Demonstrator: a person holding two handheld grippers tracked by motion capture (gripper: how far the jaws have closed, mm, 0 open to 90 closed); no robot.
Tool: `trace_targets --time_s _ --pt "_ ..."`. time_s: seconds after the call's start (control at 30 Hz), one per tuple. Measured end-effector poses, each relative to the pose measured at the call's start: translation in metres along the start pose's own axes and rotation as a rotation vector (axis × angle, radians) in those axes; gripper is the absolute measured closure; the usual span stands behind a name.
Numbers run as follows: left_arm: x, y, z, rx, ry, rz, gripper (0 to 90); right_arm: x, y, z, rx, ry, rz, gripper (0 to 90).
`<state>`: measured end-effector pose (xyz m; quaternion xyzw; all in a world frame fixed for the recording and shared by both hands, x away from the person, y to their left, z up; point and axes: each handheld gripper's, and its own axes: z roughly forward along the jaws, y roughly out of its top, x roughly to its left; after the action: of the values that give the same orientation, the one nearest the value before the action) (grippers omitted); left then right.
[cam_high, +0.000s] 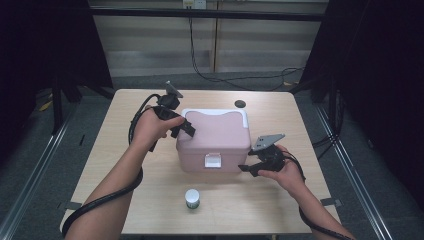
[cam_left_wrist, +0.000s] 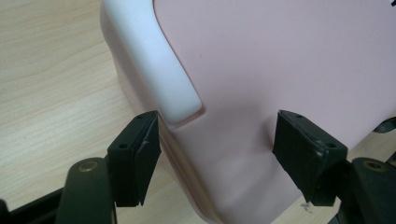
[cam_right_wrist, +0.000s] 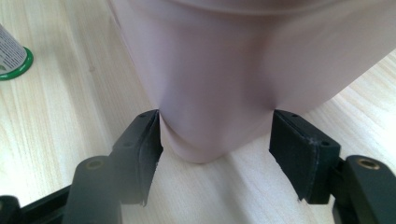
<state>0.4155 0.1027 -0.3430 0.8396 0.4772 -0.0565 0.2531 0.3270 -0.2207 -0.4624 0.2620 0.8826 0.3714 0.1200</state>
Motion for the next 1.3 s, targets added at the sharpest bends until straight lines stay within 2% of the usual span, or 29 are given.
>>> trace_targets --time_s 0.27,0.37,0.77,0.9,1.03,1.1,1.17,1.3 --pt "-0.001 -0.001 -0.005 0.009 0.043 0.015 34.5 0.000 0.004 0.005 -0.005 0.011 0.000 33.9" --pt "0.002 -0.003 -0.006 -0.001 0.037 0.004 34.7 0.000 0.006 0.007 -0.011 0.014 0.001 33.9" --pt "0.009 -0.007 -0.012 0.009 0.042 -0.013 35.4 0.002 0.011 0.013 -0.016 0.026 0.003 34.0" --pt "0.012 -0.007 -0.013 0.003 0.033 -0.018 37.3 0.003 0.014 0.012 -0.005 0.020 -0.013 35.8" --pt "0.013 -0.007 -0.014 0.000 0.038 0.002 37.5 0.002 0.017 0.003 -0.024 0.043 0.015 40.4" --pt "0.013 -0.006 -0.015 -0.012 0.048 -0.005 37.6 0.001 0.019 -0.002 -0.040 0.049 0.028 42.5" --pt "0.014 -0.006 -0.017 -0.016 0.059 -0.001 37.5 0.000 0.020 -0.007 -0.047 0.062 0.063 45.0" --pt "0.017 -0.005 -0.020 -0.031 0.072 -0.005 37.1 -0.001 0.024 -0.016 -0.055 0.071 0.088 49.0"
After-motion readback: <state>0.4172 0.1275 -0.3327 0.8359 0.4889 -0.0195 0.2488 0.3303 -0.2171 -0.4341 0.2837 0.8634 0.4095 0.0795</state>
